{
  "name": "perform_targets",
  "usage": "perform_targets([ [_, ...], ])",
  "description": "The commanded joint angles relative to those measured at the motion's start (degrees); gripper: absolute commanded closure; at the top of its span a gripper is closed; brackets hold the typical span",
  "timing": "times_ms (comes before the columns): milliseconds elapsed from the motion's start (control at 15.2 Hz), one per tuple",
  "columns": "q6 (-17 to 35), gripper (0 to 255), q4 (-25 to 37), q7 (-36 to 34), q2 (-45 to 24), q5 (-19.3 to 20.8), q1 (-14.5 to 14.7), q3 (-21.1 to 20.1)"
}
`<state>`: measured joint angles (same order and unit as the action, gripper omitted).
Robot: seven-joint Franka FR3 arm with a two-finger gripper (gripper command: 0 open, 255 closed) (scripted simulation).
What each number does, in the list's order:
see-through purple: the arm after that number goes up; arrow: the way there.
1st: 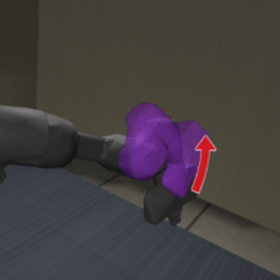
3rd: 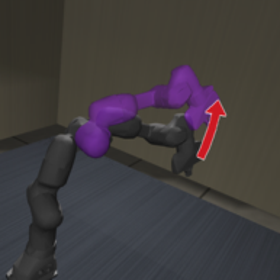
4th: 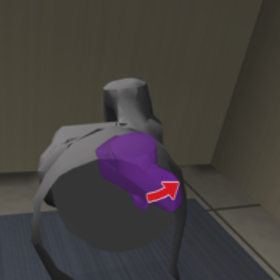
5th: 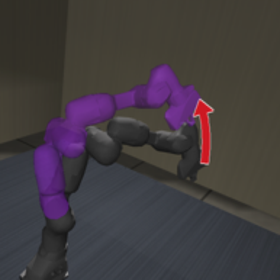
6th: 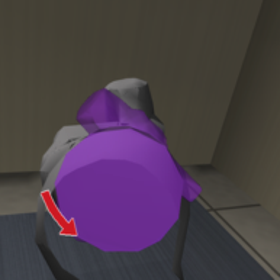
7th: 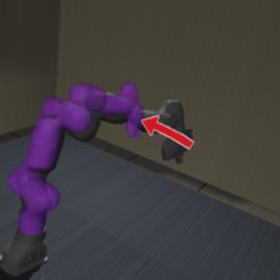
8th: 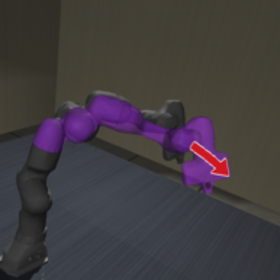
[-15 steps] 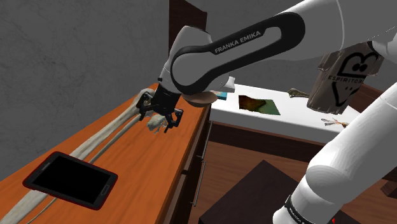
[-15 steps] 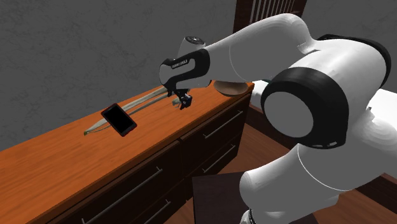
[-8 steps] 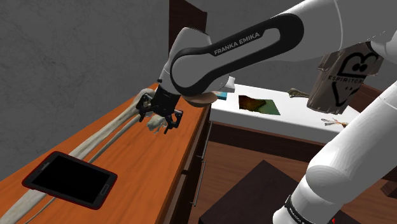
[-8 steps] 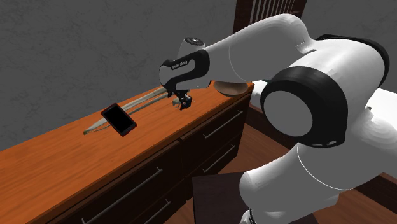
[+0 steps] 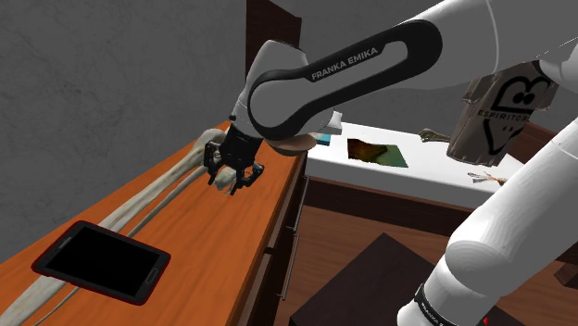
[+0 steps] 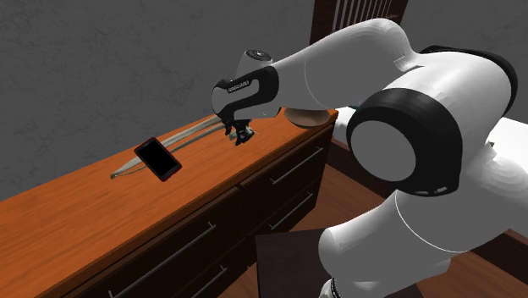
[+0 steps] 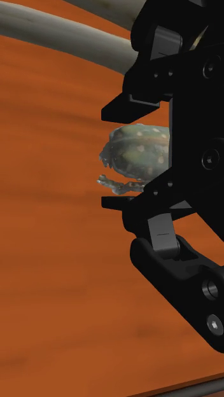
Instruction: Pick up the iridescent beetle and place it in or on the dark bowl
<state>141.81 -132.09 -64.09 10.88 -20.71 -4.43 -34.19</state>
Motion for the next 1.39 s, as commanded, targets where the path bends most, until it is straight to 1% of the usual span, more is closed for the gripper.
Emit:
perform_targets([
  [0,0.0,255,0.0,0.0,0.0,0.0,0.0,0.0],
  [66,0.0,255,0.0,0.0,0.0,0.0,0.0,0.0],
  [660,-7.4,255,4.5,-0.7,3.1,0.0,-0.2,1.2],
  [1320,-15.2,255,10.5,-1.7,5.0,0.7,-0.6,2.4],
])
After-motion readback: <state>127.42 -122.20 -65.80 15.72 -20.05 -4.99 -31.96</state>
